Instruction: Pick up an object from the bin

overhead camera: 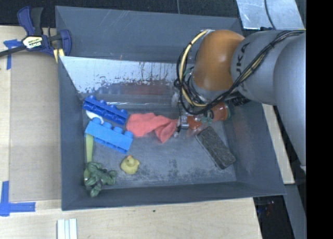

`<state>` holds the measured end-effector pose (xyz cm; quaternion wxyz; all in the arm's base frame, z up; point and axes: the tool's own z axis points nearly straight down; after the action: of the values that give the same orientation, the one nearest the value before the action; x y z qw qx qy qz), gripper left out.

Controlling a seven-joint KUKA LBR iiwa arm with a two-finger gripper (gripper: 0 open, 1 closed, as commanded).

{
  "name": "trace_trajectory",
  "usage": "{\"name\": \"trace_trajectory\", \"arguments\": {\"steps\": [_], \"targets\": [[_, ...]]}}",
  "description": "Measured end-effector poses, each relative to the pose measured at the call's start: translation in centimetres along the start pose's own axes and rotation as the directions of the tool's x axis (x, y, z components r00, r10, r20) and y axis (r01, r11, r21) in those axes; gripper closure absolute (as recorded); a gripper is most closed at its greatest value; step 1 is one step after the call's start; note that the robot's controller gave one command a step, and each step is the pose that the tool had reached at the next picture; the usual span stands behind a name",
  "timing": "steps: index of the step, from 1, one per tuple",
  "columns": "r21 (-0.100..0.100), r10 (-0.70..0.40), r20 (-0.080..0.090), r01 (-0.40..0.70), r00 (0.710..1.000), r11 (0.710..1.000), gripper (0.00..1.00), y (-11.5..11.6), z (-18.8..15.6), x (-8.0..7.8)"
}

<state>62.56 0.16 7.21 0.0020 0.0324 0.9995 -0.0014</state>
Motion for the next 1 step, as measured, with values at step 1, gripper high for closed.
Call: {"name": "trace_trajectory", "arguments": {"steps": [1], "targets": [[-0.003, 0.025, 0.012, -0.025, 1.0, 1.0, 1.0, 2.9, 0.04, 2.81]]}}
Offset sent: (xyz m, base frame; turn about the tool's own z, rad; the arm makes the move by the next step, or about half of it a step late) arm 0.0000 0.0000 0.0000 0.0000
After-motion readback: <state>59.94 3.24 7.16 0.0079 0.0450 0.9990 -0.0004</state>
